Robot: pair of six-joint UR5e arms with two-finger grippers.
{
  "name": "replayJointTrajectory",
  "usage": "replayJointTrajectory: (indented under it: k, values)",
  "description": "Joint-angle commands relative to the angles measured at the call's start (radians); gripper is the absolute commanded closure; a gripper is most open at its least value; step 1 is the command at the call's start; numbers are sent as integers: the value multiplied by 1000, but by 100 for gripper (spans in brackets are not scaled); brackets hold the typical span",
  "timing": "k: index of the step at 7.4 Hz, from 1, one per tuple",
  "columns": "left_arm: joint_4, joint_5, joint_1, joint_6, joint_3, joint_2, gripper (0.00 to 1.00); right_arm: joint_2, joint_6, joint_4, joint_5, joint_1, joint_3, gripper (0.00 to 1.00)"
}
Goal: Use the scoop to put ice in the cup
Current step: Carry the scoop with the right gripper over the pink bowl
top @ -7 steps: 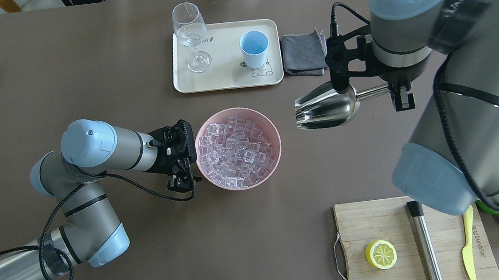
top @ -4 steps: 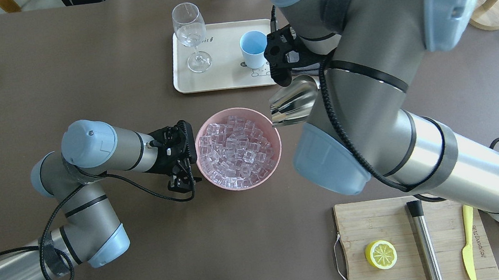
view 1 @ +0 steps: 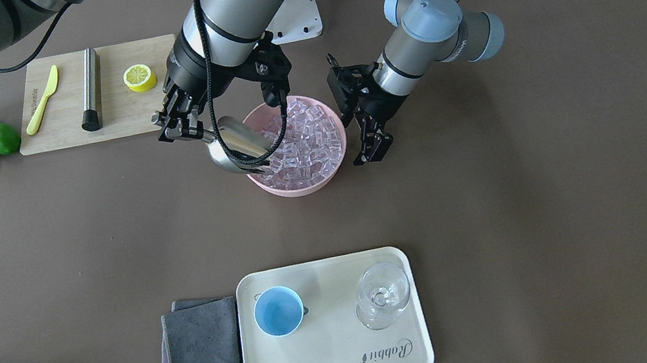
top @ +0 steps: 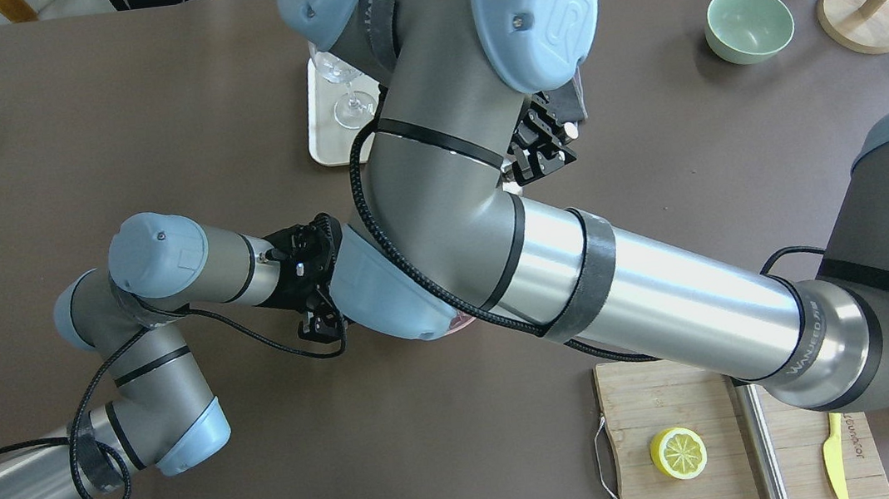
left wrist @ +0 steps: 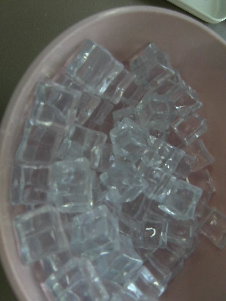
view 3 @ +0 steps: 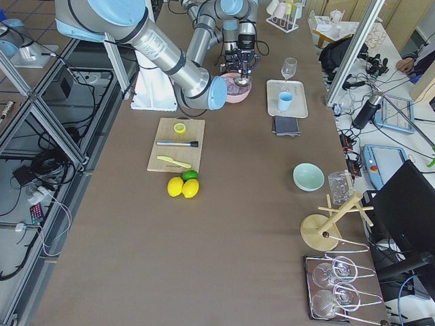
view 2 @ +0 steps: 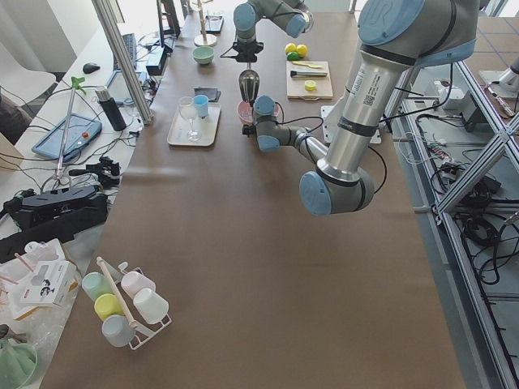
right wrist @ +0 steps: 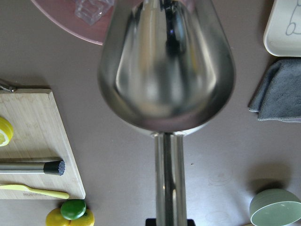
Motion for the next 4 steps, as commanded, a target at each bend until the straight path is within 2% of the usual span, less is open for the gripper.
replayJointTrajectory:
  k: [1, 4]
  values:
    - [0, 0, 0, -4, 0, 1, 1, 54, 0, -23, -54, -40, -110, 100]
    - [0, 1, 1, -5, 0, 1, 1, 42, 15, -54, -71, -101, -94, 100]
